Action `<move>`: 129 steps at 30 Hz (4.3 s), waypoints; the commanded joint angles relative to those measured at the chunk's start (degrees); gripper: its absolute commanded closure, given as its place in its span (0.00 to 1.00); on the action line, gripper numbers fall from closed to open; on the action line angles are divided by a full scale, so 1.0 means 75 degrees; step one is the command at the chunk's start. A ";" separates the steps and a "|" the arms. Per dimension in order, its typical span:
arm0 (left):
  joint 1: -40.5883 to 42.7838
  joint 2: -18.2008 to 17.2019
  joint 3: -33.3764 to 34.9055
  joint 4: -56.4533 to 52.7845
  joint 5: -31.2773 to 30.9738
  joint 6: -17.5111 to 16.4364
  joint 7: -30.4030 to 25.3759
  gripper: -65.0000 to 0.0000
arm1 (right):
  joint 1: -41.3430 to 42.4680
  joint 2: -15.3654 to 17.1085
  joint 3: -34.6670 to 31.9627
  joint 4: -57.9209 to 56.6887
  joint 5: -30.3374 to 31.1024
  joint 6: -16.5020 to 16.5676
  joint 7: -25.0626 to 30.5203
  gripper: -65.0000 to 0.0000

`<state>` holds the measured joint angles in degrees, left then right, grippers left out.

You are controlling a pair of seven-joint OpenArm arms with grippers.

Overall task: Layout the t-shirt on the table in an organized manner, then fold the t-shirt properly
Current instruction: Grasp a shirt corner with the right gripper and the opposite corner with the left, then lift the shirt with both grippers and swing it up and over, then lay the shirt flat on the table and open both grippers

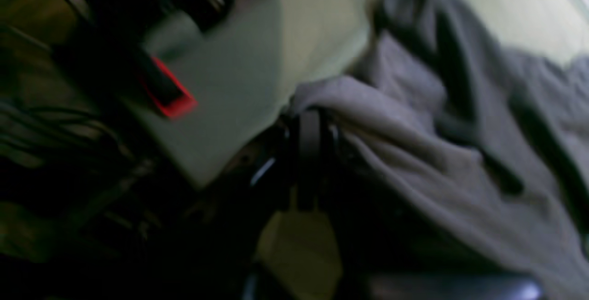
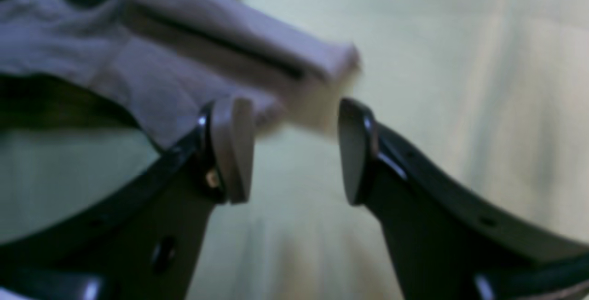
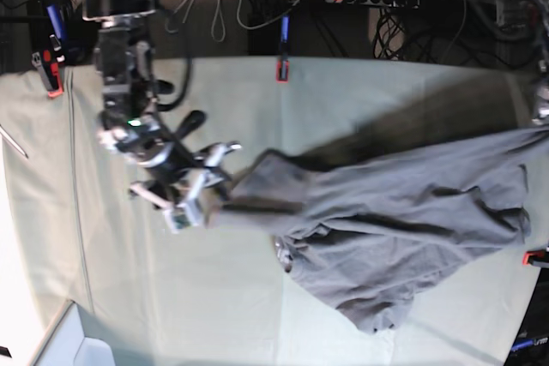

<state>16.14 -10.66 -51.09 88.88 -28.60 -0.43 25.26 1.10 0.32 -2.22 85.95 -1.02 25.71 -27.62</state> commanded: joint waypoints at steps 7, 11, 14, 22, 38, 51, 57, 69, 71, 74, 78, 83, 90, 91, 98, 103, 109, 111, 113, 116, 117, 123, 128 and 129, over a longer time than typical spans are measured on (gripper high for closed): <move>-0.0048 -0.0742 -0.1000 0.0205 -0.0002 0.0016 -0.0185 1.00 | 0.0140 -0.0271 0.0020 0.0115 0.0106 0.0070 0.0207 0.53; -0.0060 -0.0836 -0.1036 0.0205 -0.0002 0.0016 -0.0197 1.00 | 0.0023 -0.0540 -0.0038 0.0009 0.0118 0.0070 0.0160 0.51; -0.0060 -0.0836 -0.1036 0.0240 -0.0002 0.0016 -0.0197 1.00 | -0.0235 -0.0728 -0.0073 -0.0073 0.0118 0.0070 0.0160 0.46; -0.0072 -0.0929 -0.1047 0.0240 -0.0002 0.0016 -0.0232 1.00 | -0.0786 -0.1068 -0.0073 -0.0260 0.0118 0.0070 0.0160 0.44; -0.0283 -0.1035 -0.1047 0.0240 -0.0002 0.0016 -0.0232 1.00 | -0.0786 -0.1242 -0.0531 -0.1972 0.0130 0.0070 0.0160 0.44; -0.0845 -0.1058 -0.0836 0.0275 -0.0002 0.0004 -0.0220 1.00 | -0.0470 -0.1242 -0.1117 -0.1561 0.0130 0.0070 0.0148 1.00; -0.1853 -0.1258 0.0500 0.0592 0.0057 0.0004 -0.0197 1.00 | -0.0552 -0.0892 -0.0706 0.1041 0.0130 0.0082 0.0148 1.00; -0.5124 -0.1434 0.3360 0.0674 0.0103 0.0028 -0.0185 1.00 | 0.1043 -0.0365 0.0560 0.3326 0.0130 0.0082 0.0148 1.00; -0.5968 -0.1434 0.3958 0.0533 0.0256 0.0028 -0.0185 1.00 | 0.1840 -0.0224 0.0923 0.3280 0.0118 0.0082 0.0136 1.00; -0.7269 -0.1363 0.4825 0.0006 0.0748 0.0028 -0.0185 1.00 | 0.3059 0.0081 0.1064 0.2764 0.0106 0.0082 0.0136 1.00; -0.8746 -0.1305 0.5669 -0.0803 0.0830 0.0028 -0.0197 1.00 | 0.4383 0.0526 0.1110 0.1943 0.0094 0.0082 0.0136 1.00; -1.0187 -0.0859 0.5904 -0.2104 0.0818 0.0016 -0.0232 1.00 | 0.5954 0.0948 0.1614 0.0619 0.0118 0.0082 0.0195 1.00; -0.9988 -0.0707 0.5868 -0.2210 0.0795 0.0016 -0.0244 1.00 | 0.6481 0.1429 0.2142 0.0255 0.0130 0.0082 0.0195 1.00; -0.9742 -0.0707 0.5857 -0.2139 0.0783 0.0016 -0.0244 1.00 | 0.6294 0.1441 0.2177 0.0349 0.0130 0.0082 0.0195 1.00; -0.7609 -0.1047 0.5224 -0.1213 0.0760 0.0016 -0.0208 1.00 | 0.3457 0.1042 0.2470 0.2037 0.0141 0.0094 0.0207 1.00; -0.5417 -0.1023 0.4403 -0.0241 0.0760 0.0016 -0.0197 1.00 | 0.1230 0.0526 0.2482 0.2752 0.0892 0.0094 0.0383 1.00; -0.2897 -0.0894 0.3747 0.0615 0.0760 0.0016 -0.0220 1.00 | -0.0821 0.0233 0.2435 0.2705 0.1372 0.0094 0.1098 1.00; -0.2146 -0.0636 0.3419 0.0732 0.0760 0.0016 -0.0232 1.00 | -0.1384 0.0116 0.2435 0.2694 0.1372 0.0094 0.1250 1.00; -0.1525 -0.0425 0.3055 0.0838 0.0760 0.0016 -0.0232 1.00 | -0.1935 0.0057 0.2388 0.2705 0.1419 0.0094 0.1297 1.00; -0.0880 -0.0168 0.2481 0.1061 0.0760 0.0016 -0.0244 1.00 | -0.2638 -0.0001 0.2294 0.2705 0.1712 0.0094 0.1297 1.00; -0.0740 -0.0074 0.2329 0.1154 0.0760 0.0016 -0.0244 1.00 | -0.2814 -0.0001 0.2259 0.2705 0.1782 0.0094 0.1297 1.00; 0.0010 0.0137 0.1789 0.2198 0.0760 0.0016 -0.0232 1.00 | -0.3670 0.0010 0.2306 0.2905 0.2204 0.0539 0.1660 1.00; 0.0468 0.0383 0.1391 0.3487 0.0760 0.0016 -0.0244 1.00 | -0.4267 -0.0048 0.2681 0.3350 0.2251 0.1500 0.2973 1.00; 0.0550 0.0477 0.1250 0.3663 0.0748 0.0016 -0.0244 1.00 | -0.4361 -0.0048 0.2751 0.3432 0.2263 0.1641 0.3254 1.00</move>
<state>20.16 -6.42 -41.32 115.46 -23.14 -0.27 25.23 -31.70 -0.16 18.39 110.32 14.70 35.94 -5.26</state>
